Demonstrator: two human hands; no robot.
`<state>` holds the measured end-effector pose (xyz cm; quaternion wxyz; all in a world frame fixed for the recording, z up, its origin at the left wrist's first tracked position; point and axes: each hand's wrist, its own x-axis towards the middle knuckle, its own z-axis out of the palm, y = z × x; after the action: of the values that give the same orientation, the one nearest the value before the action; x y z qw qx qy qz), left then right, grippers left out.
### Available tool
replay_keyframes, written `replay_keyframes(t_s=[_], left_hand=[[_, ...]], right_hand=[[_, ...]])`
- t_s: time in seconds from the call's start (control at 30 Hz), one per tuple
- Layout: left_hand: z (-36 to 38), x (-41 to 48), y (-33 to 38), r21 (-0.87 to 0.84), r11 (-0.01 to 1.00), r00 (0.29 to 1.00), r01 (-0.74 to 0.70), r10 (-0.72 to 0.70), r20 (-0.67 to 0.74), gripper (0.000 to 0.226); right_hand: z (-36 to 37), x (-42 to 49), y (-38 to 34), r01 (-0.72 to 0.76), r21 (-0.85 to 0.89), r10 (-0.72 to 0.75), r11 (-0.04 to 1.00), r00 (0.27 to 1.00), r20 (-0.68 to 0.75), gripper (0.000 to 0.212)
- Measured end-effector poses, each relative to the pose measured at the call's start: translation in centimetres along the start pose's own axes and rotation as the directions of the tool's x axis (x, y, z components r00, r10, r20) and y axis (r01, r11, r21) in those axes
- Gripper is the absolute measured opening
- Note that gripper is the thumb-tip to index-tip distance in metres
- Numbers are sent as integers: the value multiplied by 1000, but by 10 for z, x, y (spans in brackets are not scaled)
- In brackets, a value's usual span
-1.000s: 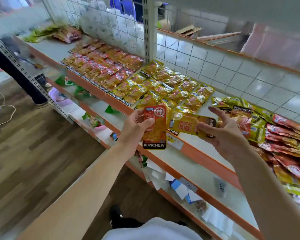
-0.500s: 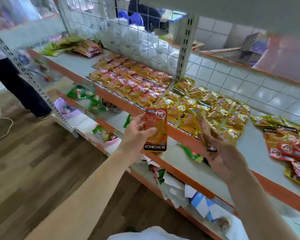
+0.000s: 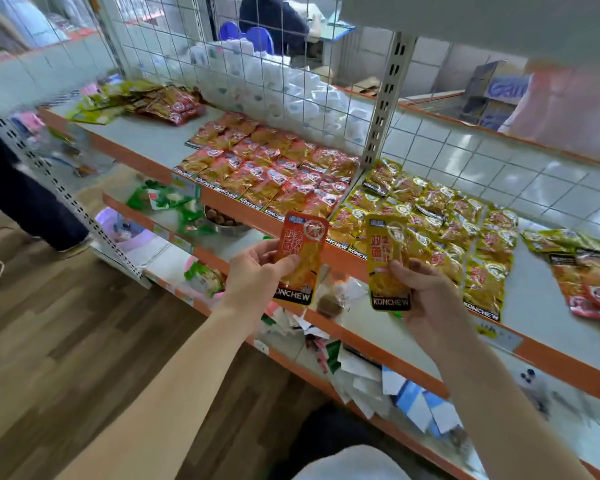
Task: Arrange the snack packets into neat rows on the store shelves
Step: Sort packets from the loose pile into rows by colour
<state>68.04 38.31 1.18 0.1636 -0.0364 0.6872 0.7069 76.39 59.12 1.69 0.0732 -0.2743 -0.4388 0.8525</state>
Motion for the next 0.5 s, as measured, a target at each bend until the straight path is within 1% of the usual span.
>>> replay_keyframes(t_s=[0.03, 0.1, 0.17, 0.3, 0.43, 0.5], left_hand=[[-1, 2, 1, -4, 1000, 1000, -6, 6, -5, 19], [-3, 9, 3, -9, 1000, 1000, -17, 17, -14, 19], [-4, 16, 7, -4, 1000, 999, -26, 26, -20, 19], [-3, 38, 16, 36, 999, 1000, -15, 14, 28, 18], [8, 70, 29, 59, 998, 998, -13, 9, 64, 17], [17, 86, 32, 78, 997, 997, -18, 12, 79, 22]], right_hand=[[2, 2, 0, 22, -25, -22, 999, 1000, -11, 28], [6, 8, 2, 66, -73, -68, 995, 997, -24, 21], [11, 16, 4, 92, -110, -94, 990, 996, -12, 17], [23, 41, 5, 82, -132, -83, 988, 997, -3, 12], [30, 66, -3, 71, -164, -86, 984, 993, -83, 14], [27, 77, -11, 94, -209, -122, 973, 985, -125, 11]])
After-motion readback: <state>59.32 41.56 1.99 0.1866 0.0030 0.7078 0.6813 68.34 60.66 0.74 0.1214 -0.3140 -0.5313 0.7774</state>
